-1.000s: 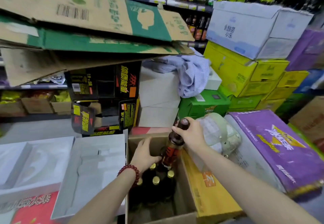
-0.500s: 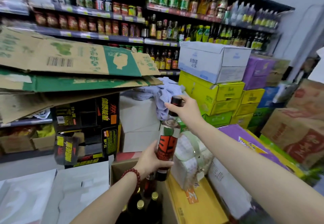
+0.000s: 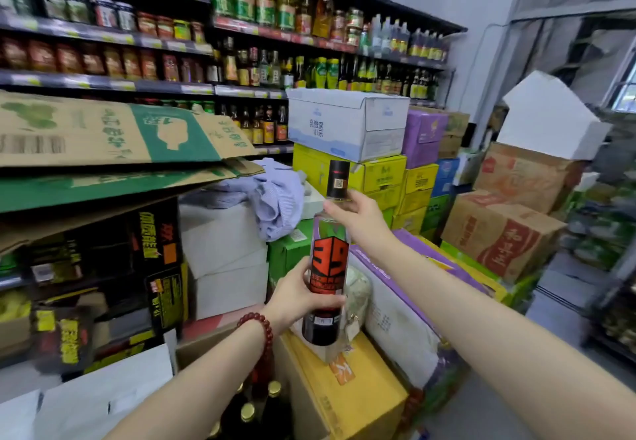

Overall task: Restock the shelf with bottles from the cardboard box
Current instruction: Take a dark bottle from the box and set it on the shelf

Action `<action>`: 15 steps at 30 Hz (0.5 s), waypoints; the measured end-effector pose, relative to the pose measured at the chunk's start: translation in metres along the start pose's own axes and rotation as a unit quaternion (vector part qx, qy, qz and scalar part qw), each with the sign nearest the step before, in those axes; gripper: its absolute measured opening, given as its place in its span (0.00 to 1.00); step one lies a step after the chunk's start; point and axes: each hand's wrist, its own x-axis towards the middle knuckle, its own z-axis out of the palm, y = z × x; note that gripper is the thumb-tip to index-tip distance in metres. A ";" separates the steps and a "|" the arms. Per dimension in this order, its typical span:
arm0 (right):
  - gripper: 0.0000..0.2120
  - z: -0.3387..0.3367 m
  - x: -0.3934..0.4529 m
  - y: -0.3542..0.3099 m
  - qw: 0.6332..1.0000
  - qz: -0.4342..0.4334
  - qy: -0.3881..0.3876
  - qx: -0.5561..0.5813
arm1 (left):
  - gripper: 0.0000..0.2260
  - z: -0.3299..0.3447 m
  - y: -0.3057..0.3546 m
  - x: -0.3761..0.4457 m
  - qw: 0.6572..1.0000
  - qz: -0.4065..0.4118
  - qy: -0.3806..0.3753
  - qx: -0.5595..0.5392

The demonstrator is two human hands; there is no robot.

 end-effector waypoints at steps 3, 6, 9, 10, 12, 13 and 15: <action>0.09 -0.012 -0.024 -0.010 0.998 0.017 0.066 -0.017 | 0.31 0.008 0.010 -0.007 0.997 0.033 -0.061 0.013; 0.17 -0.021 -0.044 -0.021 0.991 0.039 0.122 -0.035 | 0.28 0.015 0.023 -0.016 0.993 0.040 -0.110 -0.025; 0.19 -0.029 -0.081 -0.040 0.973 0.062 0.215 -0.051 | 0.26 0.024 0.037 -0.038 0.979 0.056 -0.191 -0.040; 0.19 -0.033 -0.095 -0.044 0.967 0.065 0.239 -0.064 | 0.24 0.029 0.043 -0.047 0.974 0.063 -0.212 -0.053; 0.17 -0.038 -0.122 -0.056 0.950 0.070 0.290 -0.096 | 0.23 0.040 0.051 -0.064 0.961 0.075 -0.254 -0.079; 0.16 -0.041 -0.136 -0.063 0.940 0.073 0.314 -0.115 | 0.23 0.046 0.055 -0.073 0.954 0.079 -0.276 -0.089; 0.13 -0.050 -0.165 -0.075 0.922 0.075 0.353 -0.140 | 0.23 0.061 0.064 -0.094 0.937 0.089 -0.323 -0.097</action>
